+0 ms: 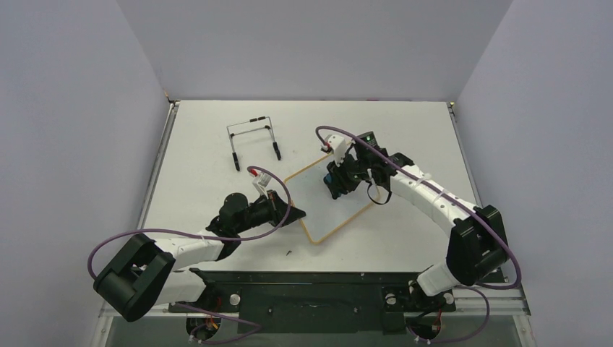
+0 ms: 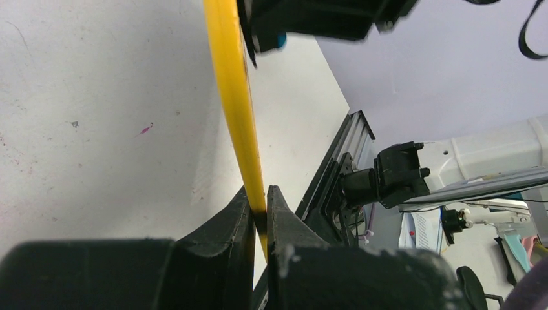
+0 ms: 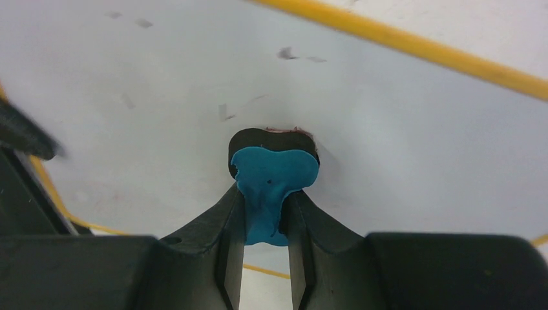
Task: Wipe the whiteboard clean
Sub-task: Erase the whiteboard at the whiteboard stand, then place the whiteboard eraser at the center of the board, then place the whiteboard on the whiteboard stand.
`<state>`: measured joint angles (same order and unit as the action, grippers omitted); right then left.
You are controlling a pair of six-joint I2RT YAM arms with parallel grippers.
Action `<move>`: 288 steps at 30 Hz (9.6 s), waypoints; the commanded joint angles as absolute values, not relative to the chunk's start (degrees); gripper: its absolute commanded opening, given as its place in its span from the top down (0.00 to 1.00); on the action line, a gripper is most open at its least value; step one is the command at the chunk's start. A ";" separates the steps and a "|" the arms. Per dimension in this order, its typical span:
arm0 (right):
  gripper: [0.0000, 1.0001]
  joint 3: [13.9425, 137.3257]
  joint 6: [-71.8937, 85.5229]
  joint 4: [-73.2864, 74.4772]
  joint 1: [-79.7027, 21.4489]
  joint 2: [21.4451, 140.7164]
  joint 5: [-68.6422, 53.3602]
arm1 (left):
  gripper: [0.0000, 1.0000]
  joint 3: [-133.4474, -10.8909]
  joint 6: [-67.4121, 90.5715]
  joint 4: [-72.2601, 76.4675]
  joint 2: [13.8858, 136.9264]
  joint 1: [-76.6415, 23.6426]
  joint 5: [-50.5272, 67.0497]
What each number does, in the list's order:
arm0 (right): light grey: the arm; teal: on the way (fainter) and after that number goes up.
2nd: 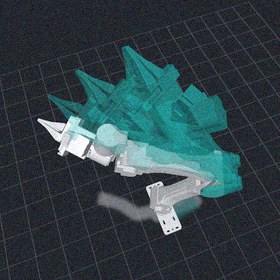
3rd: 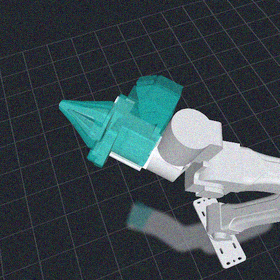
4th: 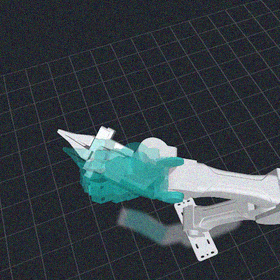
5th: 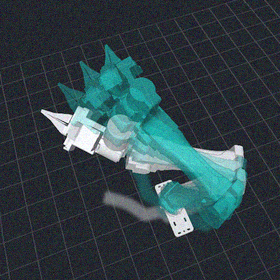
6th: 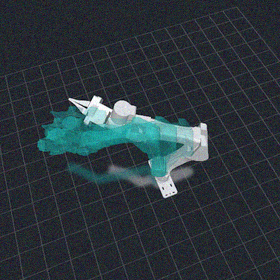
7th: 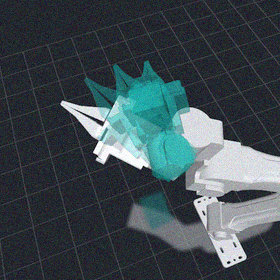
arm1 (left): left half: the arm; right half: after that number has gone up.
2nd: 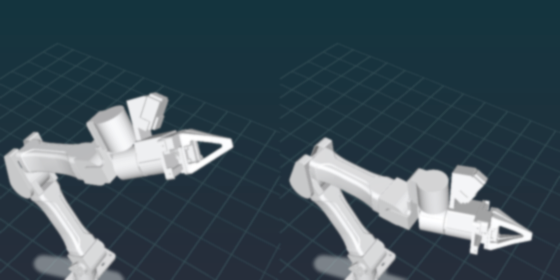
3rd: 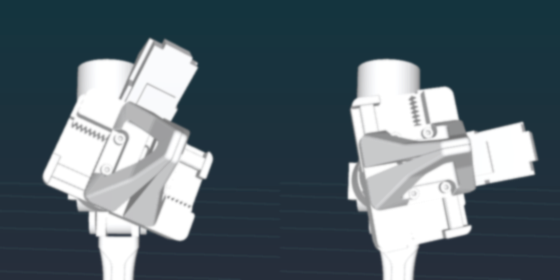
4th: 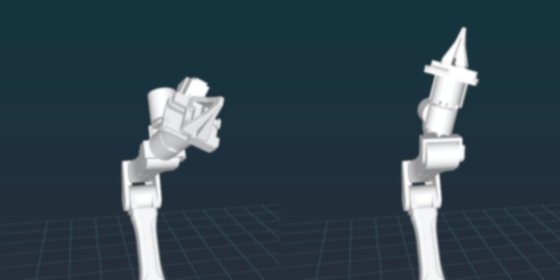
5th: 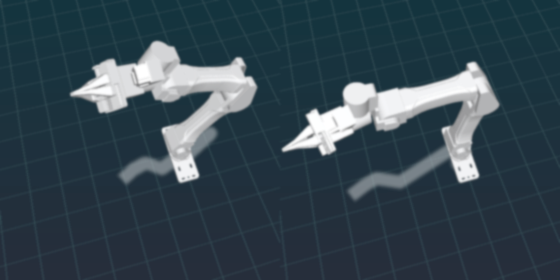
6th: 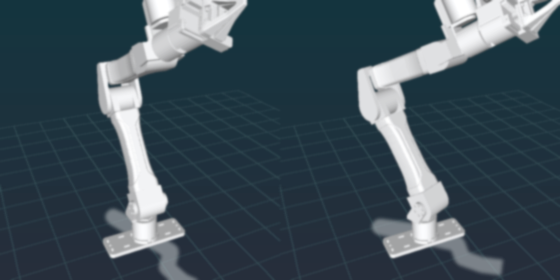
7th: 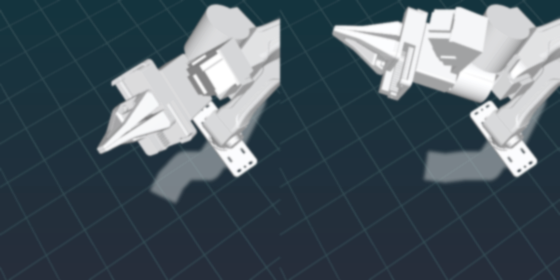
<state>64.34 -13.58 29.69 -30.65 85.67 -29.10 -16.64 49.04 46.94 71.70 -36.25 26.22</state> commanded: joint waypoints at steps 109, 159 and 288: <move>1.00 65.81 -12.55 31.35 2.22 97.01 -19.46 | 1.00 -49.92 23.48 24.40 64.17 -6.77 48.49; 0.16 96.15 -66.05 59.76 -12.89 92.72 -57.25 | 1.00 -44.02 -9.47 15.69 63.55 -3.60 52.79; 0.16 78.16 -45.44 50.01 -23.64 94.07 -57.61 | 1.00 -59.59 36.02 87.97 123.05 21.59 56.92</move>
<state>78.26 -45.34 51.40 -23.35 93.65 -56.36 -58.33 41.47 83.99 121.89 20.47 58.02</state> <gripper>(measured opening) 0.837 0.039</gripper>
